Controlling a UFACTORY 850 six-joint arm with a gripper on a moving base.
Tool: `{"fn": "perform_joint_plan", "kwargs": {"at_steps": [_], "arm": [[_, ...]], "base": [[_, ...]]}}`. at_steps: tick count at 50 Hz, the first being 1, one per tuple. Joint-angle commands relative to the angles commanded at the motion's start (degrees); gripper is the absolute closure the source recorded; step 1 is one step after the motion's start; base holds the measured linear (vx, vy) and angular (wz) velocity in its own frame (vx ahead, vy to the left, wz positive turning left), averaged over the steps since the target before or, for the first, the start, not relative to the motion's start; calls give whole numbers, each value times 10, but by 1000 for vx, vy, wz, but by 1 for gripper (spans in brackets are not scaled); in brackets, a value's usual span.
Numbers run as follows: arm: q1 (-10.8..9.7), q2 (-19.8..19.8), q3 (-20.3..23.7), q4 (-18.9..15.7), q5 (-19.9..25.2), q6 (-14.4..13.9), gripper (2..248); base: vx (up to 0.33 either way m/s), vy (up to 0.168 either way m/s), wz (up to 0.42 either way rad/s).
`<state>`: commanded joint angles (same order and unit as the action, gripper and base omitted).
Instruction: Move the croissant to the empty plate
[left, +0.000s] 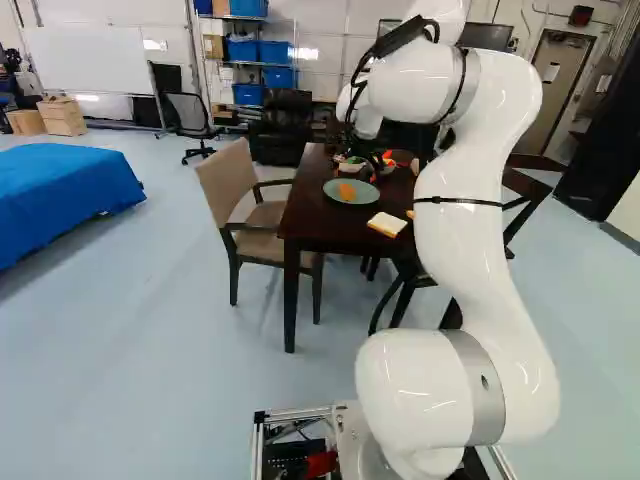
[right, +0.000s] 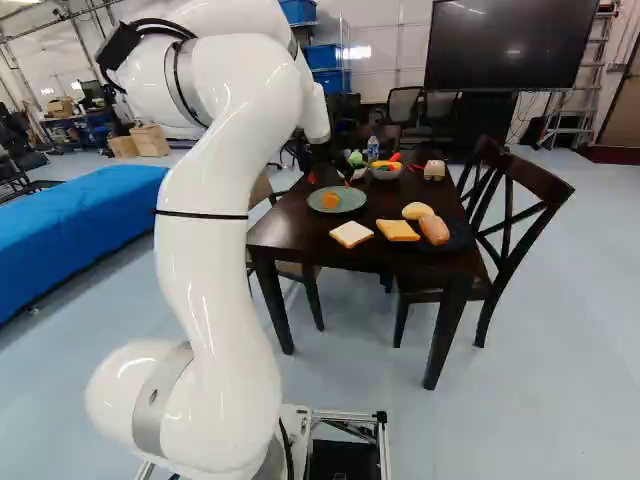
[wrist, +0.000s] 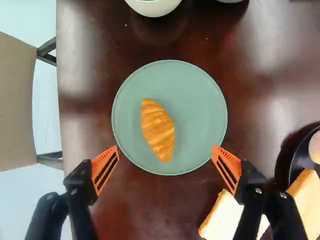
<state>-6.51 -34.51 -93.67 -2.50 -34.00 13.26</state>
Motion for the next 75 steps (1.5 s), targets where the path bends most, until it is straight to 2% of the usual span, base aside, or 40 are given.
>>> {"fn": "perform_joint_plan", "kwargs": {"at_steps": [34, 59, 75], "arm": [[-4, 97, 77, 0, -9, 0, 3], [-7, 141, 132, 0, -49, 0, 3], [-10, 166, 164, 0, -52, 0, 3]], "base": [[0, 0, 0], [0, 0, 0], [0, 0, 0]]}}
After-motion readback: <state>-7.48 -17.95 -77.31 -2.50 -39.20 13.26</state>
